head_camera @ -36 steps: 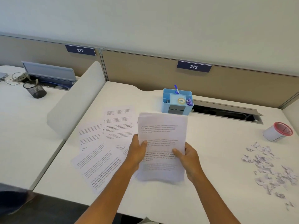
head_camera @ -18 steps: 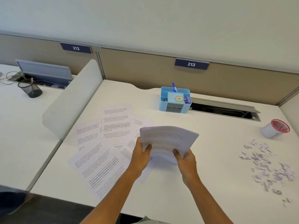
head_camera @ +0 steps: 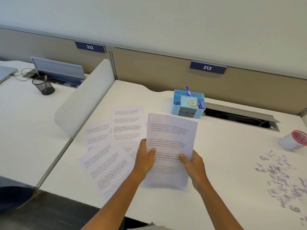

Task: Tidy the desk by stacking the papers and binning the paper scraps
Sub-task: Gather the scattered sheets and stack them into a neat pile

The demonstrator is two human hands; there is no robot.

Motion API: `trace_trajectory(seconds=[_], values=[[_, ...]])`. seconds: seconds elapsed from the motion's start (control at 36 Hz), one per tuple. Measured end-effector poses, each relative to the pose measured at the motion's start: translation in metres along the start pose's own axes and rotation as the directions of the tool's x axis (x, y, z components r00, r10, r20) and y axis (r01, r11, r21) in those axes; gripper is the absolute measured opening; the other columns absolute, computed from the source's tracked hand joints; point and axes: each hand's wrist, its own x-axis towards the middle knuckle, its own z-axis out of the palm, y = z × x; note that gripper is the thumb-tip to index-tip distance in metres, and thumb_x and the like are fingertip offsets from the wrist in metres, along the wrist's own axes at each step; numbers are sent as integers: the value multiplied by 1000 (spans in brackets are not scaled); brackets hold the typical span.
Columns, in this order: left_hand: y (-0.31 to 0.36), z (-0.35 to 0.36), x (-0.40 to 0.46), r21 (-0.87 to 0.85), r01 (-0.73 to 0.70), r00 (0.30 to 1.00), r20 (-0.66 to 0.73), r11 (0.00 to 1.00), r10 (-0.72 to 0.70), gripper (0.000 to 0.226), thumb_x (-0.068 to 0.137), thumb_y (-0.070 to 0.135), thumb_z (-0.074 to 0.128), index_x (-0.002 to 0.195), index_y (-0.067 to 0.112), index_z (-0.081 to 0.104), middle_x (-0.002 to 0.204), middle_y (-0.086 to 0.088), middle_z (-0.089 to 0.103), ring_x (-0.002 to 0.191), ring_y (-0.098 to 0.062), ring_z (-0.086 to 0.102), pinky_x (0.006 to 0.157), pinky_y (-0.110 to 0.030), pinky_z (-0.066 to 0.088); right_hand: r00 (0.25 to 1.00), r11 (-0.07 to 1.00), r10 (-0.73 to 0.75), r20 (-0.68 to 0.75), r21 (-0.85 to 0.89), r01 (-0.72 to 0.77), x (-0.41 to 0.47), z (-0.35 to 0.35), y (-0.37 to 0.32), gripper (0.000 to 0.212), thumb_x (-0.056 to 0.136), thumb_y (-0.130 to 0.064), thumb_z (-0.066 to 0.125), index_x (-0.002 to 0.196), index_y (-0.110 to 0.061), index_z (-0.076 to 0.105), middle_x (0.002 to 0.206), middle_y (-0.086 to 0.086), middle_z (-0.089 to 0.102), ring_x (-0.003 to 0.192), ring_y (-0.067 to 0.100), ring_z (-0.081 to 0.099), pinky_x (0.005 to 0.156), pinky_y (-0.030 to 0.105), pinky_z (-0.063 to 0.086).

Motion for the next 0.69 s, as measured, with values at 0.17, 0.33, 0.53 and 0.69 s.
trace_trajectory(seconds=[0.17, 0.33, 0.53, 0.69], values=[[-16, -24, 12, 7, 80, 997, -11, 997, -80, 38, 105, 15, 63, 138, 26, 49, 131, 5, 65, 118, -18, 65, 97, -35, 57, 985, 995, 101, 142, -4, -101, 4, 11, 2, 27, 98, -12, 73, 121, -25, 75, 113, -8, 81, 103, 17, 79, 94, 44, 63], [-49, -65, 26, 144, 139, 989, -79, 980, -129, 40, 103, 25, 67, 139, 26, 50, 116, 3, 67, 102, -13, 67, 77, -25, 54, 974, 982, 173, 146, 47, -182, 6, 24, 16, 27, 98, -5, 71, 120, -20, 76, 112, -1, 82, 103, 25, 79, 96, 51, 62], [-94, -147, 38, 568, 296, 943, -303, 768, -140, 76, 88, 47, 82, 150, 20, 49, 150, -8, 55, 142, -33, 50, 113, -57, 46, 972, 976, 200, 127, 62, -209, 11, 30, 22, 28, 98, -2, 70, 120, -18, 76, 112, 1, 82, 102, 26, 79, 94, 48, 62], [-125, -200, 45, 679, 396, 918, -306, 618, -252, 125, 73, 66, 86, 165, 13, 19, 171, -15, 24, 161, -36, 18, 123, -64, 32, 969, 970, 222, 111, 75, -231, 17, 40, 19, 28, 98, -3, 71, 122, -17, 74, 114, 1, 82, 102, 26, 79, 93, 48, 63]])
